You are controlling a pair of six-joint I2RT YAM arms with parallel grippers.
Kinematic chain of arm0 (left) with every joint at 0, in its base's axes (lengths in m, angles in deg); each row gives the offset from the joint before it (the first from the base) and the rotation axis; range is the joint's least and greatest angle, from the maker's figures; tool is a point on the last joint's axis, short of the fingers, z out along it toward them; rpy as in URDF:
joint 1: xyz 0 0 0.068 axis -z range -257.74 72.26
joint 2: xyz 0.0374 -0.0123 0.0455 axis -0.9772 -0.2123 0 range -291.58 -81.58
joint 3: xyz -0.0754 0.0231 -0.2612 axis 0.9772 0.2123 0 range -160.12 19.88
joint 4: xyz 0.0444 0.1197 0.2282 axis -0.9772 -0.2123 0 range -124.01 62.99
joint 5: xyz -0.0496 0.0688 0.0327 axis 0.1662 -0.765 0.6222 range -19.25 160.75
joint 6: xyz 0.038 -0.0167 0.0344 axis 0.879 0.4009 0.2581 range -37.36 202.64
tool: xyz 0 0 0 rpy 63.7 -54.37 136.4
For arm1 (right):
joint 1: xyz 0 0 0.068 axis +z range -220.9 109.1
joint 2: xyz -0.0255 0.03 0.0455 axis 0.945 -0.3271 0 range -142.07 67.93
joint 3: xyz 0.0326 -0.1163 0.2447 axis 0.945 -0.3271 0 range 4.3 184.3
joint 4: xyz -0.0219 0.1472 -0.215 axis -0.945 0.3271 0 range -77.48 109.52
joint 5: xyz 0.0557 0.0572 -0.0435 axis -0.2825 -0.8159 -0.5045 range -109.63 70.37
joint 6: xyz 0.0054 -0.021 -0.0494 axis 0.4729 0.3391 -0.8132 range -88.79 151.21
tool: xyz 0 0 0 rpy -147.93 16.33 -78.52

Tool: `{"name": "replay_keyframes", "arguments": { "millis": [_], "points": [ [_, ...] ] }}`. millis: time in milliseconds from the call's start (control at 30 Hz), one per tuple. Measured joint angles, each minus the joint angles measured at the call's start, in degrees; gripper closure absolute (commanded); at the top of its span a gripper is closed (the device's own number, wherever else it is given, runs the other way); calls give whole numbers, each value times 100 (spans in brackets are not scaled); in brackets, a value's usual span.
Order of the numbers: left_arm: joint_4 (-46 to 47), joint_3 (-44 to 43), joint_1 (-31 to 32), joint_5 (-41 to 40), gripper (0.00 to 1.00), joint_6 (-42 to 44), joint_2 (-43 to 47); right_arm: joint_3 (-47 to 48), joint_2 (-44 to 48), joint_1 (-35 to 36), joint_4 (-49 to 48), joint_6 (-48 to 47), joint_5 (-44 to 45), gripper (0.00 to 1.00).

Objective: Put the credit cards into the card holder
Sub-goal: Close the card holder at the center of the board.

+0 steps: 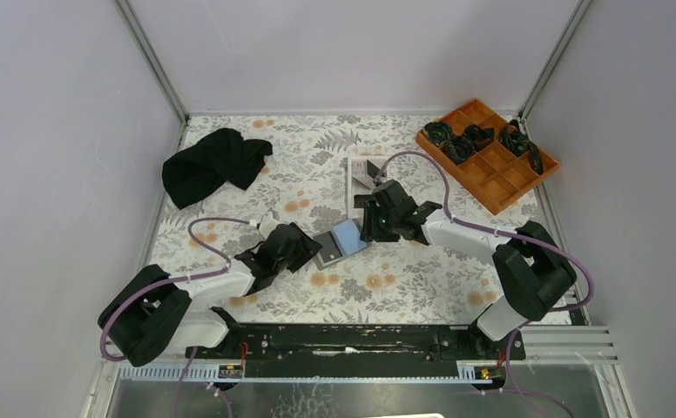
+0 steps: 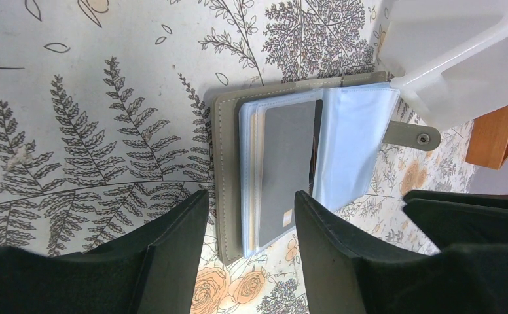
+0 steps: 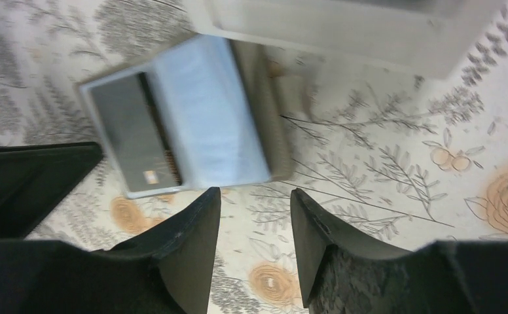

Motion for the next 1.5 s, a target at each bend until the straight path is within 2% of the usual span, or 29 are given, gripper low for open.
{"name": "replay_keyframes", "arguments": {
  "millis": [267,1233,1367,1500],
  "points": [
    [-11,-13,-11,22,40,24,-9,-931,-66,-422,-741,361,-398,49],
    [-39,-2,-133,190,40,295,48,-1812,-772,-732,-4011,1491,-1818,51],
    [-2,46,-160,234,41,308,85,-2070,-785,-732,-4483,1639,-1939,53],
    [39,92,-188,280,41,319,122,-2175,-804,-732,-4647,1703,-1967,68]
  ]
}}
